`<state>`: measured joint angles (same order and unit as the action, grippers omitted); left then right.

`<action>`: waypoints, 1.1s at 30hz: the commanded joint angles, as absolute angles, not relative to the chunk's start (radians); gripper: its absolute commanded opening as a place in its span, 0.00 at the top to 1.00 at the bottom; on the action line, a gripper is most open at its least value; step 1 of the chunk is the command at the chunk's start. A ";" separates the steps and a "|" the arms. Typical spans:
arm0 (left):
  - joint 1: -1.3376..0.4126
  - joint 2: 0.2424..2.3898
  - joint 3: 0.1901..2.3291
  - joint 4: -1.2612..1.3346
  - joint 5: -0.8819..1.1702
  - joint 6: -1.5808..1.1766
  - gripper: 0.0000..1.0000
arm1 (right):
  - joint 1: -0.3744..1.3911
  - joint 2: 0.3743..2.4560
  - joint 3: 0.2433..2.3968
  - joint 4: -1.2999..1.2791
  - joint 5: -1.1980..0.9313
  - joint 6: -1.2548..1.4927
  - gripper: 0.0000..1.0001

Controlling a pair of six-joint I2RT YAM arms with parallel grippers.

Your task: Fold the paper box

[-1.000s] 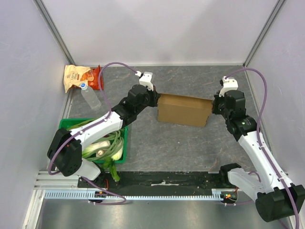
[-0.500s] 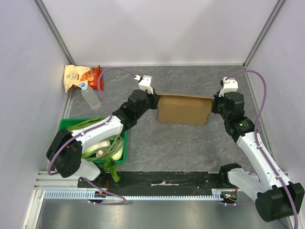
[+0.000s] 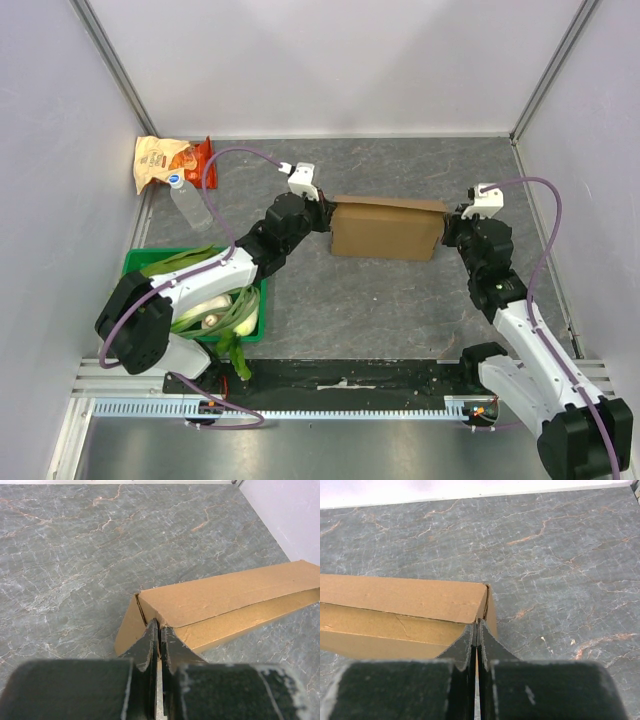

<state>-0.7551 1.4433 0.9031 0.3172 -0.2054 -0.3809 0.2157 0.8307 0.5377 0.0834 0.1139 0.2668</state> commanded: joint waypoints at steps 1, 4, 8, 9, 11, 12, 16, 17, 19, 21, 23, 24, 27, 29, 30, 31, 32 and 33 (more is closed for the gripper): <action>-0.779 1.459 0.900 0.118 -0.118 -0.439 0.93 | 0.224 0.877 0.567 -0.061 0.117 0.305 0.99; -0.778 1.385 0.916 0.068 -0.109 -0.431 0.55 | 0.224 0.888 0.670 -0.207 0.109 0.310 0.71; -0.773 1.296 0.952 -0.024 -0.055 -0.408 0.22 | 0.226 0.902 0.784 -0.340 0.095 0.291 0.47; -0.770 1.269 0.963 -0.061 -0.035 -0.407 0.20 | 0.225 0.903 0.802 -0.388 0.081 0.285 0.42; -0.750 1.252 1.009 -0.107 0.033 -0.406 0.19 | 0.225 0.894 0.842 -0.426 0.061 0.285 0.35; -0.741 1.235 1.023 -0.142 0.053 -0.410 0.19 | 0.225 0.888 0.856 -0.467 0.057 0.285 0.28; -0.636 1.197 1.069 -0.147 0.246 -0.449 0.25 | 0.225 0.871 0.945 -0.584 0.072 0.262 0.14; -0.611 1.198 1.093 -0.138 0.293 -0.484 0.30 | 0.224 0.882 0.997 -0.610 0.084 0.259 0.13; -0.536 1.216 1.109 -0.045 0.436 -0.532 0.35 | 0.216 0.896 1.049 -0.666 0.090 0.253 0.13; -0.494 1.259 1.124 0.044 0.530 -0.630 0.44 | 0.193 0.919 1.121 -0.676 0.069 0.267 0.17; -0.457 1.360 1.172 0.169 0.671 -0.745 0.59 | 0.149 0.968 1.190 -0.670 0.003 0.285 0.22; -0.457 1.391 1.187 0.219 0.707 -0.776 0.61 | 0.134 0.995 1.210 -0.658 -0.046 0.307 0.29; -0.457 1.517 1.230 0.322 0.759 -0.860 0.73 | 0.055 1.110 1.267 -0.611 -0.280 0.378 0.53; -0.457 1.555 1.229 0.362 0.779 -0.905 0.80 | -0.033 1.164 1.253 -0.556 -0.501 0.429 0.67; -0.463 1.581 1.220 0.420 0.782 -0.920 0.80 | -0.060 1.175 1.237 -0.467 -0.573 0.501 0.75; -0.465 1.595 1.204 0.434 0.796 -0.936 0.82 | -0.086 1.201 1.217 -0.424 -0.695 0.537 0.80; -0.465 1.612 1.203 0.436 0.808 -0.940 0.83 | -0.125 1.210 1.172 -0.378 -0.750 0.576 0.83; -0.465 1.630 1.198 0.455 0.819 -0.943 0.83 | -0.142 1.221 1.151 -0.298 -0.785 0.606 0.87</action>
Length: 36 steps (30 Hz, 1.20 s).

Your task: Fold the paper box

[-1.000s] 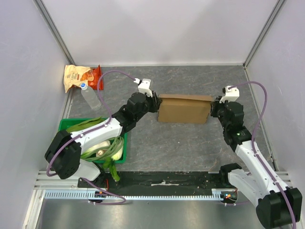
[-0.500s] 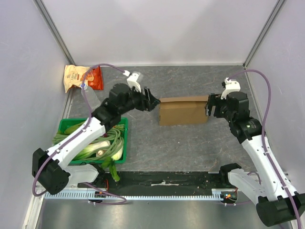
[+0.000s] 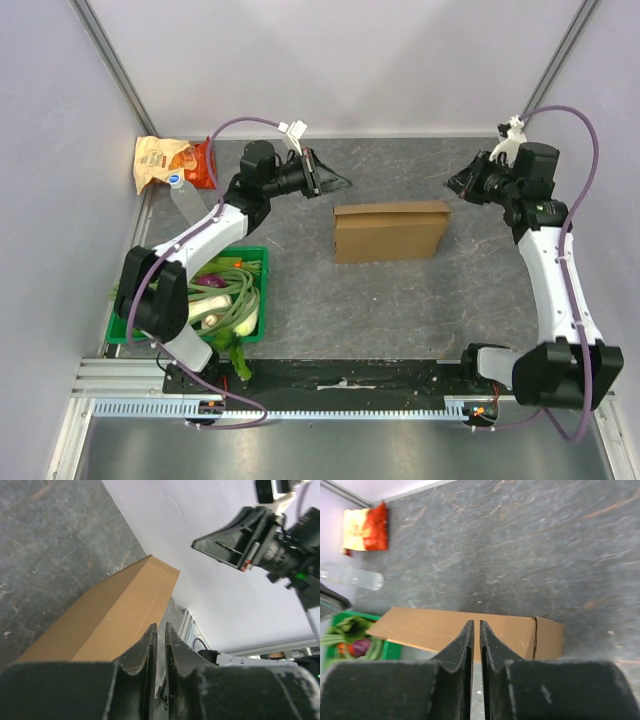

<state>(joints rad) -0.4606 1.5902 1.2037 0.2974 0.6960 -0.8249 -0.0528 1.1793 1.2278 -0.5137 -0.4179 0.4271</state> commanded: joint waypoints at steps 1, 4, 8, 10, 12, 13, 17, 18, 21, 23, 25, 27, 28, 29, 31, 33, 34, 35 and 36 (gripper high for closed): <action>-0.466 1.638 1.174 0.469 0.828 -0.953 0.85 | -0.156 1.232 1.131 -0.269 -0.805 0.635 0.88; -0.466 1.652 1.132 0.489 0.830 -0.945 0.85 | -0.189 1.235 1.057 -0.210 -0.812 0.635 0.91; -0.483 1.669 1.069 0.517 0.825 -0.939 0.86 | -0.218 1.249 0.938 -0.163 -0.807 0.620 0.95; -0.492 1.675 1.031 0.531 0.815 -0.931 0.86 | -0.218 1.240 0.908 -0.155 -0.782 0.614 0.96; -0.497 1.681 1.020 0.531 0.813 -0.925 0.87 | -0.218 1.226 0.907 -0.167 -0.756 0.601 0.97; -0.497 1.689 1.022 0.529 0.815 -0.925 0.87 | -0.218 1.215 0.916 -0.175 -0.747 0.595 0.97; -0.497 1.668 1.058 0.485 0.810 -0.907 0.87 | -0.218 1.209 1.006 -0.201 -0.755 0.603 0.96; -0.497 1.661 1.074 0.467 0.807 -0.896 0.85 | -0.218 1.206 1.017 -0.206 -0.752 0.610 0.96; -0.497 1.646 1.140 0.399 0.807 -0.873 0.82 | -0.218 1.193 1.039 -0.212 -0.746 0.607 0.94; -0.495 1.635 1.166 0.364 0.792 -0.839 0.74 | -0.218 1.183 1.025 -0.216 -0.739 0.598 0.80; -0.494 1.612 1.170 0.289 0.741 -0.773 0.58 | -0.216 1.167 1.023 -0.256 -0.691 0.533 0.67; -0.494 1.586 1.164 0.220 0.685 -0.702 0.50 | -0.210 1.151 1.037 -0.337 -0.631 0.479 0.55; -0.494 1.582 1.161 0.203 0.669 -0.686 0.48 | -0.195 1.146 1.052 -0.357 -0.608 0.450 0.50; -0.494 1.577 1.157 0.190 0.655 -0.671 0.46 | -0.181 1.138 1.060 -0.380 -0.566 0.443 0.40; -0.492 1.577 1.154 0.170 0.632 -0.635 0.45 | -0.122 1.115 1.080 -0.390 -0.529 0.469 0.31; -0.491 1.580 1.166 0.166 0.624 -0.615 0.44 | -0.069 1.089 1.092 -0.417 -0.430 0.483 0.21; -0.491 1.583 1.172 0.160 0.627 -0.603 0.44 | -0.022 1.077 1.098 -0.428 -0.385 0.503 0.18; -0.494 1.585 1.181 0.146 0.623 -0.594 0.43 | -0.009 1.068 1.095 -0.455 -0.352 0.521 0.13; -0.494 1.586 1.201 0.137 0.621 -0.586 0.43 | -0.005 1.045 1.086 -0.460 -0.325 0.553 0.12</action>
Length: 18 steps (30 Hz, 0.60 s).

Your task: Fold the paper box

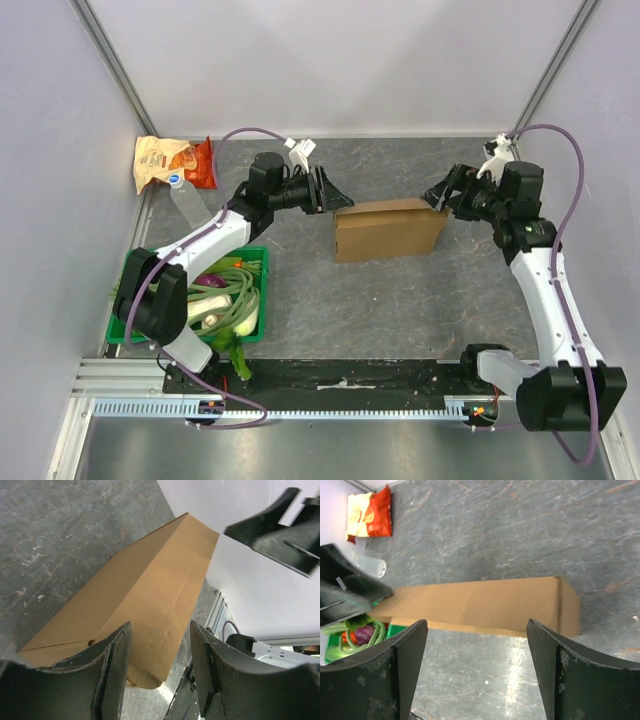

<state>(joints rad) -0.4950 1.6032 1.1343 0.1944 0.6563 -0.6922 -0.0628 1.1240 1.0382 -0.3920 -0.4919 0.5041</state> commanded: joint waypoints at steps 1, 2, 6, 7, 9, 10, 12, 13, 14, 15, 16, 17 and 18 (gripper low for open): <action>-0.494 1.586 1.210 0.120 0.621 -0.581 0.43 | -0.005 1.026 1.039 -0.462 -0.315 0.593 0.11; -0.497 1.585 1.219 0.112 0.621 -0.574 0.43 | -0.005 1.008 1.005 -0.440 -0.311 0.708 0.09; -0.499 1.594 1.276 0.089 0.629 -0.529 0.62 | 0.055 0.904 0.783 -0.209 -0.414 0.991 0.48; -0.499 1.601 1.284 0.087 0.641 -0.528 0.65 | 0.102 0.894 0.716 -0.140 -0.417 1.021 0.48; -0.506 1.629 1.313 0.069 0.682 -0.525 0.72 | 0.149 0.897 0.690 -0.094 -0.396 1.045 0.48; -0.511 1.637 1.321 0.057 0.690 -0.517 0.74 | 0.179 0.905 0.678 -0.081 -0.406 1.046 0.45; -0.522 1.634 1.312 0.034 0.684 -0.486 0.76 | 0.201 0.919 0.625 -0.023 -0.423 1.119 0.41; -0.526 1.625 1.301 0.032 0.675 -0.474 0.76 | 0.222 0.920 0.591 0.129 -0.451 1.161 0.37; -0.534 1.615 1.280 0.032 0.663 -0.462 0.76 | 0.232 0.923 0.563 0.184 -0.448 1.207 0.36; -0.535 1.606 1.272 0.031 0.647 -0.448 0.76 | 0.256 0.933 0.525 0.225 -0.437 1.238 0.36; -0.537 1.605 1.266 0.031 0.646 -0.448 0.76 | 0.270 0.939 0.516 0.288 -0.425 1.277 0.36; -0.537 1.605 1.256 0.031 0.653 -0.449 0.76 | 0.281 0.960 0.515 0.296 -0.399 1.282 0.36; -0.537 1.611 1.255 0.029 0.657 -0.449 0.77 | 0.297 0.971 0.518 0.299 -0.388 1.282 0.36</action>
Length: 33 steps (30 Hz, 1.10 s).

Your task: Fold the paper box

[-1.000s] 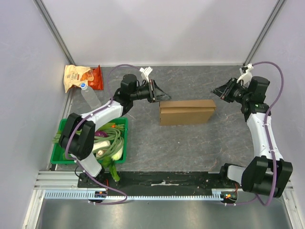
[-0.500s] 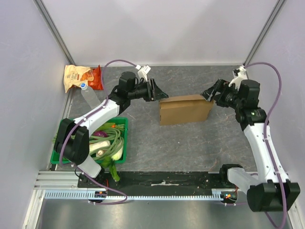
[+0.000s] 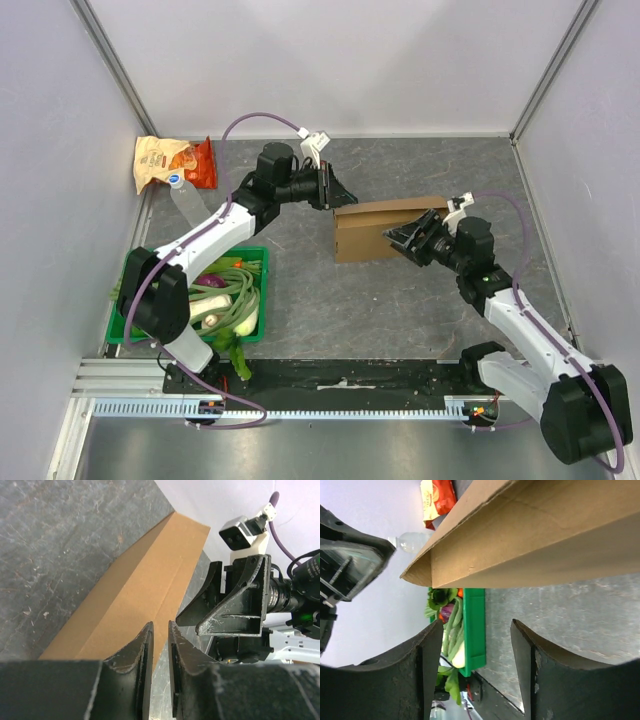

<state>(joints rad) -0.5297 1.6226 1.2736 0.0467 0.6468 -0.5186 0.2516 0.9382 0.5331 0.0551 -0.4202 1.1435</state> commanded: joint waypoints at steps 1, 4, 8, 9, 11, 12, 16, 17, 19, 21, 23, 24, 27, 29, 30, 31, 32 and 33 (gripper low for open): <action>-0.537 1.612 1.252 0.029 0.660 -0.451 0.77 | 0.299 0.980 0.518 0.325 -0.377 1.292 0.36; -0.545 1.606 1.238 0.031 0.655 -0.449 0.78 | 0.305 1.011 0.509 0.369 -0.350 1.318 0.38; -0.548 1.597 1.217 0.035 0.649 -0.446 0.78 | 0.304 1.066 0.514 0.394 -0.325 1.351 0.42; -0.549 1.595 1.213 0.038 0.649 -0.445 0.78 | 0.304 1.075 0.517 0.399 -0.322 1.358 0.43; -0.551 1.598 1.207 0.040 0.647 -0.446 0.79 | 0.305 1.092 0.518 0.417 -0.305 1.368 0.45; -0.552 1.600 1.203 0.041 0.647 -0.445 0.79 | 0.305 1.092 0.522 0.413 -0.282 1.370 0.46; -0.564 1.597 1.169 0.066 0.640 -0.449 0.79 | 0.305 1.104 0.528 0.361 -0.235 1.368 0.49; -0.568 1.595 1.160 0.077 0.638 -0.456 0.80 | 0.305 1.111 0.523 0.359 -0.227 1.373 0.49; -0.574 1.594 1.131 0.100 0.631 -0.466 0.80 | 0.304 1.126 0.509 0.380 -0.222 1.390 0.52; -0.577 1.591 1.114 0.130 0.626 -0.476 0.80 | 0.307 1.143 0.500 0.390 -0.221 1.391 0.53; -0.583 1.591 1.100 0.141 0.611 -0.479 0.80 | 0.307 1.138 0.497 0.399 -0.207 1.388 0.52; -0.584 1.592 1.097 0.143 0.607 -0.477 0.81 | 0.307 1.137 0.503 0.390 -0.206 1.364 0.50; -0.589 1.595 1.059 0.179 0.589 -0.480 0.81 | 0.305 1.120 0.548 0.322 -0.199 1.313 0.43; -0.589 1.598 1.017 0.199 0.577 -0.485 0.82 | 0.307 1.098 0.561 0.293 -0.196 1.284 0.42; -0.589 1.604 1.009 0.201 0.574 -0.485 0.82 | 0.307 1.092 0.564 0.279 -0.196 1.272 0.41; -0.589 1.608 0.997 0.202 0.568 -0.483 0.82 | 0.307 1.077 0.569 0.266 -0.199 1.240 0.41; -0.589 1.609 0.991 0.207 0.569 -0.483 0.82 | 0.307 1.069 0.583 0.244 -0.199 1.223 0.40; -0.591 1.608 0.985 0.216 0.569 -0.485 0.82 | 0.307 1.060 0.589 0.210 -0.205 1.201 0.38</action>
<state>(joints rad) -0.5755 1.5917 1.0485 0.2737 0.5819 -0.4870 0.3084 1.1095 0.5209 0.2886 -0.2420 1.2984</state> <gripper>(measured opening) 0.185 0.596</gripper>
